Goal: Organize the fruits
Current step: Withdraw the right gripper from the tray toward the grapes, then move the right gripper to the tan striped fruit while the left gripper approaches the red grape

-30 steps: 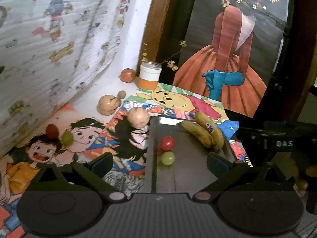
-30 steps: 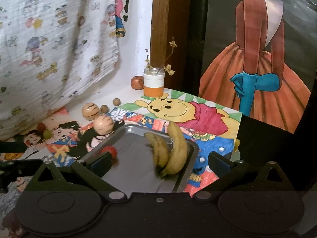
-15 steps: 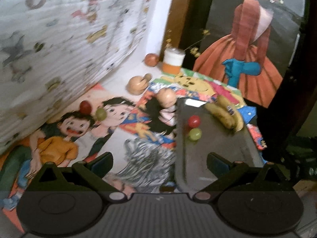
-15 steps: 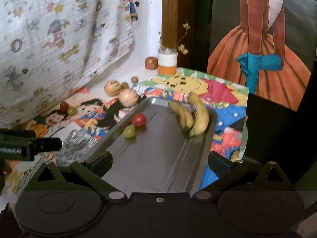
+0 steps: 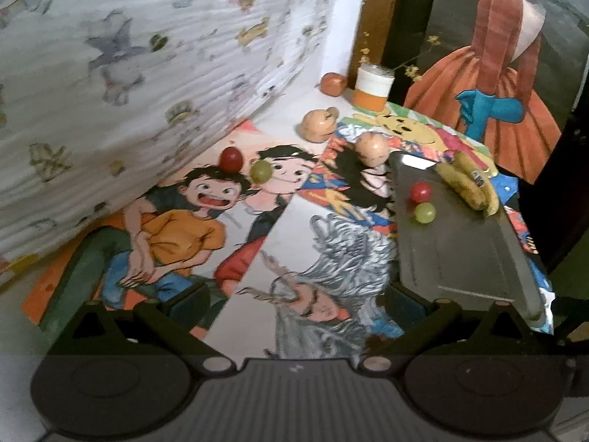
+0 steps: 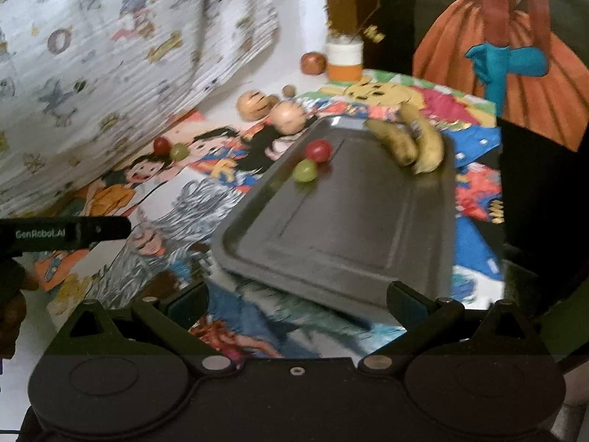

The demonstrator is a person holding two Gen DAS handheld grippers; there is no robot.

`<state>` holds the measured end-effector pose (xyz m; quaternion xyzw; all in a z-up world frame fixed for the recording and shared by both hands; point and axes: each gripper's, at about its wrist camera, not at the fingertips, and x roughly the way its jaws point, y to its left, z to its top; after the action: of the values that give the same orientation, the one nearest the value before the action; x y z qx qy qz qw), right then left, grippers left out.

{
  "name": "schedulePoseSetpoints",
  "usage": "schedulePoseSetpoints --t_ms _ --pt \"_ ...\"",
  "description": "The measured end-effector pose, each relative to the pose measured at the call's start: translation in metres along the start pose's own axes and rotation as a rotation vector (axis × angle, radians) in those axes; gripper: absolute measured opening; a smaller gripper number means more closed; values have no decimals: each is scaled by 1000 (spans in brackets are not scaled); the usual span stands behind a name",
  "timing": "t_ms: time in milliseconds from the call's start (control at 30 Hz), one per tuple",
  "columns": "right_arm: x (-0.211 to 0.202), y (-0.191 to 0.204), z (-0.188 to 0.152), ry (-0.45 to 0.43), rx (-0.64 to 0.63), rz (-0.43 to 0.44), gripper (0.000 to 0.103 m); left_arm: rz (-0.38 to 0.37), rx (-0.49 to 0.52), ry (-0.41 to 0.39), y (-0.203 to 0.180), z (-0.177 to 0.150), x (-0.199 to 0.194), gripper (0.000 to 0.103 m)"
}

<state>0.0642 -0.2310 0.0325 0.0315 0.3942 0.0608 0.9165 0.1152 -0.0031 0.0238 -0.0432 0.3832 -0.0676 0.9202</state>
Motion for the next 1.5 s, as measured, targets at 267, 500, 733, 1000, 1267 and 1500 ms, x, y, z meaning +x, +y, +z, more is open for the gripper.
schedulePoseSetpoints --t_ms 267,500,733,1000,1267,1500 --pt "9 25 13 16 -104 37 102 38 -26 19 22 5 3 103" --pt "5 43 46 -27 -177 116 102 11 -68 23 35 24 11 103" --pt "-6 56 86 -110 -251 185 102 3 -95 -9 44 40 17 103" --pt "5 51 121 -147 -286 231 102 2 -127 -42 50 49 27 103" --pt "25 41 155 -157 -299 297 102 -30 -156 -83 51 54 39 103" --pt "51 31 178 -129 -272 347 102 -35 -151 -100 52 62 52 103"
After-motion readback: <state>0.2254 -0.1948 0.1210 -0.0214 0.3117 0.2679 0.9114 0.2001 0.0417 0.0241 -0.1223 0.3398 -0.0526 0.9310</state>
